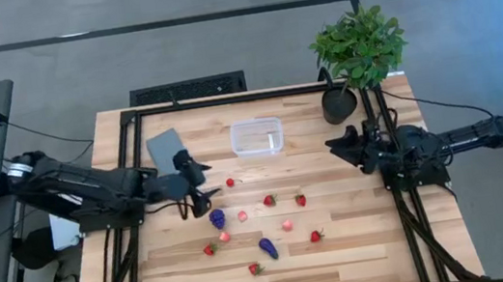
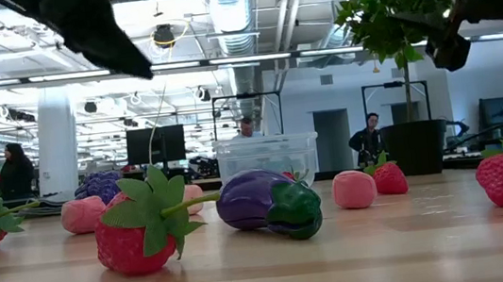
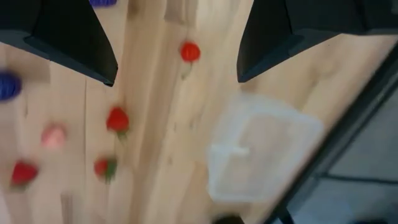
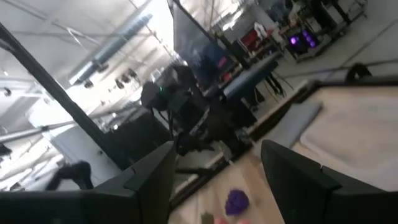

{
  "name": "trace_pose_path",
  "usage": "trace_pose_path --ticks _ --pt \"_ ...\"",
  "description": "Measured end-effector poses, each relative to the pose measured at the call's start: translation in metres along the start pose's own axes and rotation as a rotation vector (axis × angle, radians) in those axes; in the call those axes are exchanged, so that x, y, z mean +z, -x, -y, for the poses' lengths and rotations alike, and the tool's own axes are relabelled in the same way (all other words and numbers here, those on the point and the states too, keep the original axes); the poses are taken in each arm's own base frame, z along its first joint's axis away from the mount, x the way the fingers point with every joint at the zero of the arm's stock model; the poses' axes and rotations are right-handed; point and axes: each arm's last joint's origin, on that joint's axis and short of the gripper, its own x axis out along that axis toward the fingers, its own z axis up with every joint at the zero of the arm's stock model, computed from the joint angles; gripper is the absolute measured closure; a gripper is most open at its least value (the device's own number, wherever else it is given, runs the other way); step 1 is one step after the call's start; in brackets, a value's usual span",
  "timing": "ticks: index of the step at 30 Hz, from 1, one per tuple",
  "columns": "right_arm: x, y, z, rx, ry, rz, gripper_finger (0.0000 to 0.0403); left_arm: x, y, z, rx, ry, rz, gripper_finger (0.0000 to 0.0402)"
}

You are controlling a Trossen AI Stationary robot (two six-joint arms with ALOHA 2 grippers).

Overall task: Pick and placing Produce into tupperware
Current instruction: Put the cherry into the transparent bin

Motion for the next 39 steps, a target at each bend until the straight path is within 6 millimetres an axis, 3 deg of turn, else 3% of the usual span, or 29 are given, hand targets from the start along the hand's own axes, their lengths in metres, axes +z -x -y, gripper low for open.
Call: trace_pose_path --ticks 11,22,39 --pt "-0.010 -0.005 0.001 -0.024 0.006 -0.079 0.0143 -0.012 -0.049 -0.006 -0.095 -0.002 -0.234 0.0081" --pt "-0.011 -0.005 0.002 -0.029 0.008 -0.085 0.0143 -0.023 -0.090 -0.030 -0.207 0.045 -0.343 0.0081" --pt "-0.010 -0.005 0.003 -0.043 0.016 -0.074 0.0143 -0.024 -0.106 -0.050 -0.192 0.053 -0.322 0.0081"
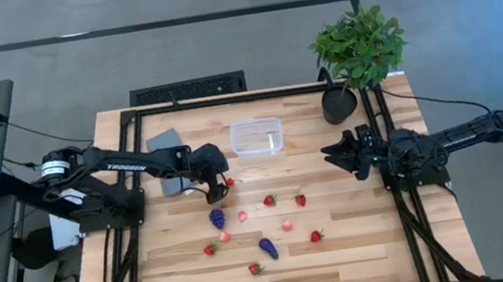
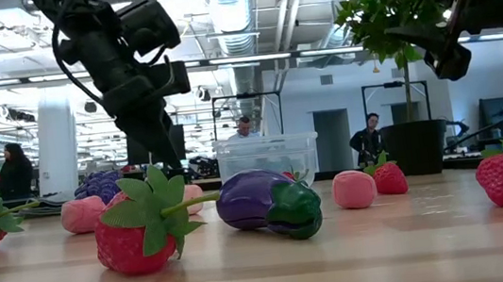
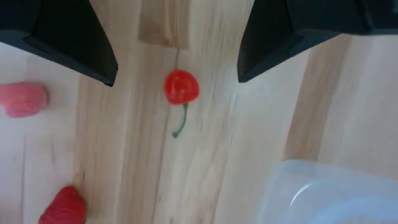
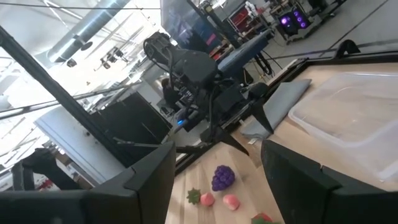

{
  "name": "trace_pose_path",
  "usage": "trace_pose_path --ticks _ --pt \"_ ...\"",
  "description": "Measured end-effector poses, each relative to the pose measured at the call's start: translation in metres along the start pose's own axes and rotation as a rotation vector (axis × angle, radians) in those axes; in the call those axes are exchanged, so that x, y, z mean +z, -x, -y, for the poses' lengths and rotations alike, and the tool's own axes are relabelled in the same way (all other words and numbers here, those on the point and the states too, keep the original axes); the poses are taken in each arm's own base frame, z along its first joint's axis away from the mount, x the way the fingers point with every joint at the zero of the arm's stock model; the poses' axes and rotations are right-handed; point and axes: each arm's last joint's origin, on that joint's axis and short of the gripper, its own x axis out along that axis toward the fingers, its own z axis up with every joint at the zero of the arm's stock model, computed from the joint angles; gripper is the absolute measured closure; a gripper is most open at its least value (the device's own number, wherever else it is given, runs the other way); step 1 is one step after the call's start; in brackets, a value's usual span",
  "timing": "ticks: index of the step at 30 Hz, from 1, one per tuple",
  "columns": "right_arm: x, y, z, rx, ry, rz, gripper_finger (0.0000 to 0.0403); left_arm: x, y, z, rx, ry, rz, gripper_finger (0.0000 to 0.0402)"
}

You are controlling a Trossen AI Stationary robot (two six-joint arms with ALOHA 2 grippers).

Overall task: Pick and placing Produce into tupperware
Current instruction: Put the cherry into the transparent bin

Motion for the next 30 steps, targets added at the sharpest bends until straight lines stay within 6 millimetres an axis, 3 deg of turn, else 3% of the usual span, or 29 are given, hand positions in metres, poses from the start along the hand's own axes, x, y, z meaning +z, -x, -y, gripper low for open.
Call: trace_pose_path --ticks 10,30 --pt "0.000 0.000 0.001 -0.006 -0.001 0.004 0.0143 -0.002 -0.020 0.003 -0.017 -0.012 -0.025 0.0081" --pt "0.000 0.000 0.000 -0.004 0.001 0.003 0.0143 -0.002 -0.027 0.011 0.013 -0.053 -0.010 0.0081"
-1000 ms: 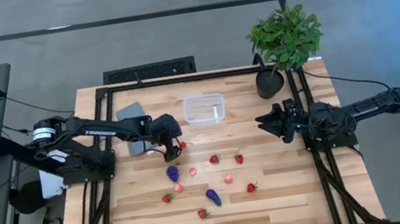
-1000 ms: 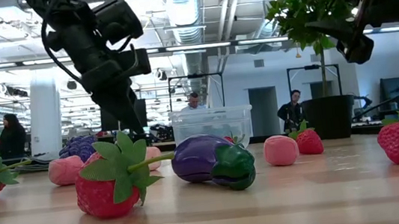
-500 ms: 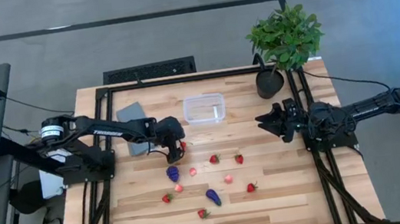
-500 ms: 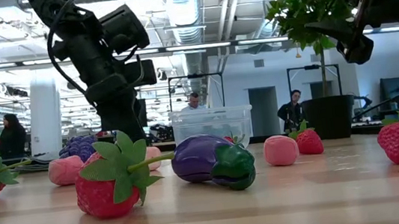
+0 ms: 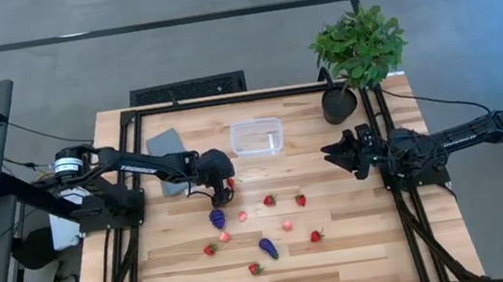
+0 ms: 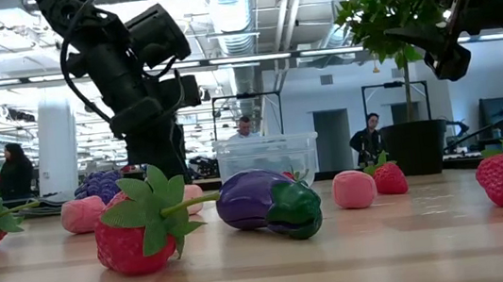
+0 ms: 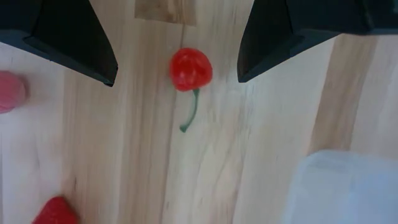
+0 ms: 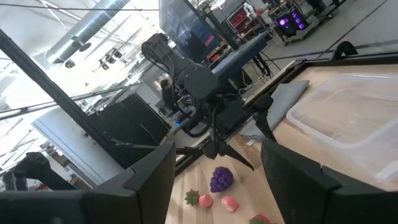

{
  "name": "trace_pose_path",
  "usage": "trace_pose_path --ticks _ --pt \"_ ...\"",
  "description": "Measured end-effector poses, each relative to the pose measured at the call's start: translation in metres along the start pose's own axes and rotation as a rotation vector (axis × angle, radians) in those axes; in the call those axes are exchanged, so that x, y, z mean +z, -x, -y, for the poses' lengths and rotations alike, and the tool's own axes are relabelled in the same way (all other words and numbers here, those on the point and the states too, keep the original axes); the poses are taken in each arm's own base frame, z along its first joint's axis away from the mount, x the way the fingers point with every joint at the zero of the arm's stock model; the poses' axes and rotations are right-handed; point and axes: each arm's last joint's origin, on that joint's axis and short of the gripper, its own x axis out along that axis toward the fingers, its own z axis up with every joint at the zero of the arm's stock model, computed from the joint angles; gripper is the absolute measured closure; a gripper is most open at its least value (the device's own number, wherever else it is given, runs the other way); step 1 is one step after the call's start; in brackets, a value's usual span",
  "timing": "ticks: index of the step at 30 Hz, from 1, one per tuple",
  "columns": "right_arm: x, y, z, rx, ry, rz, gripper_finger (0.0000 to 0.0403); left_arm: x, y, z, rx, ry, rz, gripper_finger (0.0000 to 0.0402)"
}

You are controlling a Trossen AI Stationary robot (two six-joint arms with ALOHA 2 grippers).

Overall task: Pick and placing Produce into tupperware
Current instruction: Put the cherry into the transparent bin

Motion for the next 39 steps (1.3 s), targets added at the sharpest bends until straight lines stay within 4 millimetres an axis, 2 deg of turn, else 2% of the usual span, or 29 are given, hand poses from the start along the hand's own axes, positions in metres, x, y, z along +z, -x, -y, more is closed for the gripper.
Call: trace_pose_path --ticks 17,23,31,34,39 --pt "0.000 0.000 0.001 -0.016 0.001 0.012 0.0143 0.000 -0.002 -0.001 0.015 0.005 -0.001 0.0081" --pt "0.000 0.000 0.001 -0.016 0.001 0.012 0.0143 0.001 -0.010 -0.001 0.016 0.007 0.006 0.0081" --pt "-0.001 0.000 0.002 -0.028 -0.003 -0.003 0.0143 0.003 -0.011 -0.002 0.035 -0.001 -0.013 0.0082" --pt "-0.002 0.000 0.002 -0.030 -0.003 -0.006 0.0143 0.003 -0.011 -0.002 0.038 -0.008 -0.021 0.0093" --pt "-0.002 0.000 0.002 -0.031 -0.003 -0.008 0.0143 0.000 -0.011 -0.002 0.036 -0.025 -0.050 0.0135"
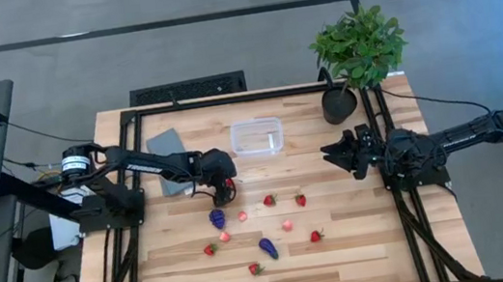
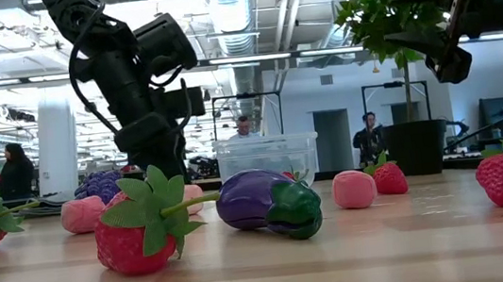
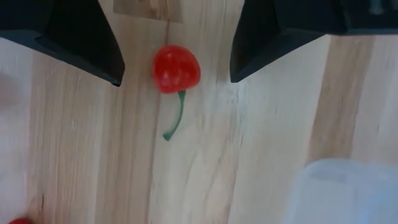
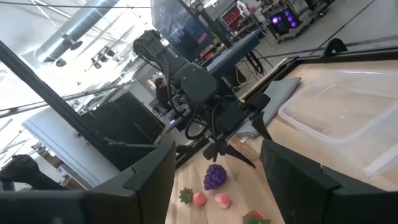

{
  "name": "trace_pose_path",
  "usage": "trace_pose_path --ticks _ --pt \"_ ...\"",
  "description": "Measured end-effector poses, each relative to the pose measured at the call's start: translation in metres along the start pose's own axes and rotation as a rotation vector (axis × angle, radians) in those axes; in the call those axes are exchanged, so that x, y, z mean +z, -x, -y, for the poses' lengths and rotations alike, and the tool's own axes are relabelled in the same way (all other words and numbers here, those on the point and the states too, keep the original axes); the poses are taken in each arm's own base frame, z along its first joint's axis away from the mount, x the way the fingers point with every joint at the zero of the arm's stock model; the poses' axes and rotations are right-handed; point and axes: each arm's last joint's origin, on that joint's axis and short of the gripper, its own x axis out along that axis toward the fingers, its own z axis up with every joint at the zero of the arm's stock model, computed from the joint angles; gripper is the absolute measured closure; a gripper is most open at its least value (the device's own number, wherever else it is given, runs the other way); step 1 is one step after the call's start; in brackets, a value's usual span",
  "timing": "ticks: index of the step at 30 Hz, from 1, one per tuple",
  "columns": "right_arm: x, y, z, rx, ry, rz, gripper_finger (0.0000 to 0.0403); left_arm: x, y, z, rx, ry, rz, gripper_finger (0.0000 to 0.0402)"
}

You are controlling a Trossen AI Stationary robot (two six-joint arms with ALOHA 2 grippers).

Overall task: Pick and placing Produce into tupperware
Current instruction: Put the cherry into the transparent bin

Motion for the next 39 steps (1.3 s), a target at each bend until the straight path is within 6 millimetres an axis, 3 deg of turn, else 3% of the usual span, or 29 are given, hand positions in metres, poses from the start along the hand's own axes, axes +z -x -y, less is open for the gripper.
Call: trace_pose_path --ticks 12,35,39 --pt "0.000 0.000 0.000 -0.003 0.001 -0.002 0.0143 0.000 0.000 0.000 0.000 -0.003 -0.002 0.0198" --pt "0.000 0.000 0.000 -0.004 0.000 -0.001 0.0143 0.000 0.000 0.001 -0.019 0.001 0.000 0.0200" --pt "0.000 0.000 0.000 -0.004 0.000 -0.001 0.0143 -0.001 -0.012 0.001 -0.019 0.019 -0.043 0.0200"
